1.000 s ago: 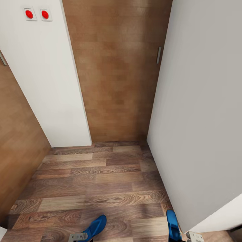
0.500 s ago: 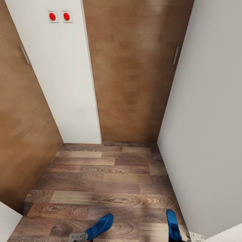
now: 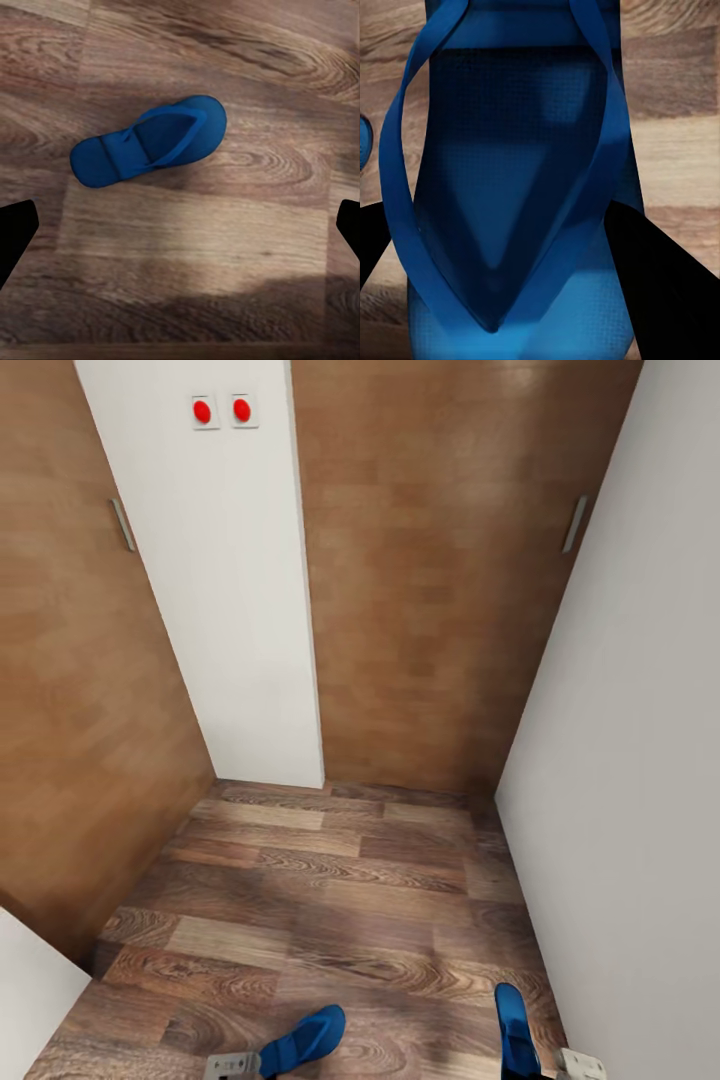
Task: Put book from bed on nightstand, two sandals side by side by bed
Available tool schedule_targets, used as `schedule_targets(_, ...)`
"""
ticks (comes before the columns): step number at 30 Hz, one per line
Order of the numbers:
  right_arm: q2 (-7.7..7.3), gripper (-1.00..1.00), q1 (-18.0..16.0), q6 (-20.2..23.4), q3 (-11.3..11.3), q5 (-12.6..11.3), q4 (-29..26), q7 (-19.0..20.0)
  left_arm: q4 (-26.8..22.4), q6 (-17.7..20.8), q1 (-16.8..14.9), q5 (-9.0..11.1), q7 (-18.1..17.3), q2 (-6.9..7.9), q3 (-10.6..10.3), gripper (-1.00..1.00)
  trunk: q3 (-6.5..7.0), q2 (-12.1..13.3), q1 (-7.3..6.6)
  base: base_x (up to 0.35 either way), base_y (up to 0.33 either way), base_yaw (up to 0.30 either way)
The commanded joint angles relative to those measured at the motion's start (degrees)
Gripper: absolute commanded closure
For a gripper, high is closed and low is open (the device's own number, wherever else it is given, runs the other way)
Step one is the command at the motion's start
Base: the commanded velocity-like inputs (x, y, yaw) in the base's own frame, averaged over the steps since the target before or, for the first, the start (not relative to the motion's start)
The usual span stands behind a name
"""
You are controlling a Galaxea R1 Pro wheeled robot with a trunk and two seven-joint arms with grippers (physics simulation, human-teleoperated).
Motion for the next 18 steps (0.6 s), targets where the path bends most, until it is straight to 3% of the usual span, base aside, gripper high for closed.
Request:
schedule_targets(1, -0.01, 1.00, -0.04, -0.10, -0.02, -0.27, 0.08, 0.18, 0.06, -0.02, -0.03, 0.42, -0.35, -0.01, 0.12, -1.00, -0.04, -0.02, -0.01, 0.005, -0.006, 0.027)
schedule_targets(9, -0.01, 1.00, -0.04, -0.11, -0.02, -0.27, 0.08, 0.32, 0.06, 0.00, -0.04, 0.35, -0.34, -0.01, 0.12, -1.00, -0.04, -0.02, -0.01, 0.038, -0.109, 0.006)
schedule_targets(18, -0.01, 1.00, -0.04, -0.15, -0.04, -0.27, 0.08, 0.50, 0.06, -0.02, -0.04, 0.36, -0.37, -0.01, 0.12, -1.00, 0.27, -0.02, -0.01, 0.004, -0.008, -0.044)
